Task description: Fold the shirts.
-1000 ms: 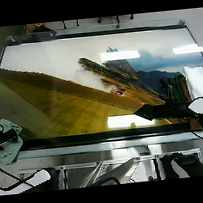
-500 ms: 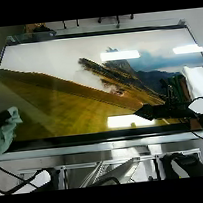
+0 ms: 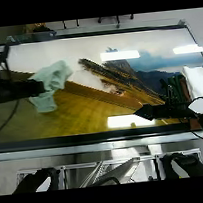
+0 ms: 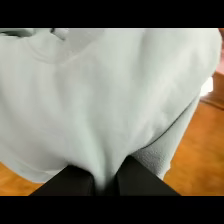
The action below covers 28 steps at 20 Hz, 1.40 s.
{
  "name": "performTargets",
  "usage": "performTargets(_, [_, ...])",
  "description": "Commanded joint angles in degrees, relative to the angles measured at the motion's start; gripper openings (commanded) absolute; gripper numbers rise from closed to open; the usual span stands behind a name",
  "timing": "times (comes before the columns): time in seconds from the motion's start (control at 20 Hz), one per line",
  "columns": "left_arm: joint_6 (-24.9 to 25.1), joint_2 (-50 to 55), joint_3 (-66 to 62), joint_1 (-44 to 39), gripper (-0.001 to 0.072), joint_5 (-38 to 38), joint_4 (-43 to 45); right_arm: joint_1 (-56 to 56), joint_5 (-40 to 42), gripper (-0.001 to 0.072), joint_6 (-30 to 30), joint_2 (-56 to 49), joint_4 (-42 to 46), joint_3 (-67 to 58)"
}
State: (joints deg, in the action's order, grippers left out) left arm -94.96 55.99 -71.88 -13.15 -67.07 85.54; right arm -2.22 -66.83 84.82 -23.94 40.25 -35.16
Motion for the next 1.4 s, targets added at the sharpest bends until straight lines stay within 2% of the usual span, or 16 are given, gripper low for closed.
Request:
performTargets(0.0, [-3.7,-1.2,7.7,-13.9,0.0014,12.4,-1.6,0.0,0.0,0.0019,0.0,0.0,0.0,0.0])
performTargets(0.05, [-3.8,-0.1,9.8,-16.8,0.0017,16.0,-1.6,0.0,0.0,0.0019,0.0,0.0,0.0,0.0])
performTargets(0.1, [-4.1,1.2,11.5,-19.3,0.0056,19.5,-1.6,0.0,0.0,0.0019,0.0,0.0,0.0,0.0])
performTargets(0.15, [-4.1,3.2,12.3,-21.7,0.0532,22.0,-1.6,0.0,0.0,0.0019,0.0,0.0,0.0,0.0])
performTargets(0.2, [-4.4,5.3,11.9,-23.1,0.0691,22.5,-1.6,0.0,0.0,0.0020,0.0,0.0,-0.2,0.0])
performTargets(0.4, [-4.4,11.5,4.0,-21.4,0.0691,12.3,-1.0,0.0,0.2,0.0021,0.0,0.0,-0.9,0.0])
performTargets(0.55, [0.3,11.8,-0.5,-12.7,0.0692,3.5,-1.0,0.0,1.9,0.0029,0.0,-0.7,-0.8,0.0])
performTargets(0.6, [1.3,11.8,-0.5,-8.4,0.0691,0.6,-1.1,0.0,2.5,0.0107,0.0,-1.3,-0.7,0.0])
performTargets(0.65, [1.9,11.8,0.5,-4.1,0.0691,-1.7,-1.2,0.0,3.3,0.0305,0.0,-2.2,-0.5,0.0])
performTargets(0.7, [2.8,11.8,2.6,0.6,0.0691,-3.2,-1.7,0.0,4.5,0.0380,-0.6,-3.4,-0.4,0.0])
performTargets(0.75, [4.0,11.8,5.4,4.8,0.0691,-3.2,-2.5,0.0,6.0,0.0379,-2.4,-5.2,-0.5,0.0])
performTargets(0.85, [9.7,12.8,12.3,13.0,0.0691,-0.7,-9.9,-0.1,8.8,0.0380,-4.5,-10.0,-0.7,0.0])
performTargets(0.95, [18.2,15.6,17.9,20.3,0.0691,3.6,-23.2,-0.1,11.0,0.0380,-9.7,-15.8,-3.4,0.0])
performTargets(1.05, [25.8,20.4,20.1,24.7,0.0691,6.6,-35.6,-0.1,12.7,0.0380,-16.6,-21.7,-10.4,0.0])
performTargets(1.2, [34.1,28.0,19.3,26.2,0.0691,10.1,-48.5,-2.0,15.9,0.0380,-27.8,-29.0,-22.1,0.0])
performTargets(1.35, [35.0,35.5,13.5,23.2,0.0691,10.3,-50.9,-6.4,22.1,0.0380,-36.1,-34.0,-29.4,0.0])
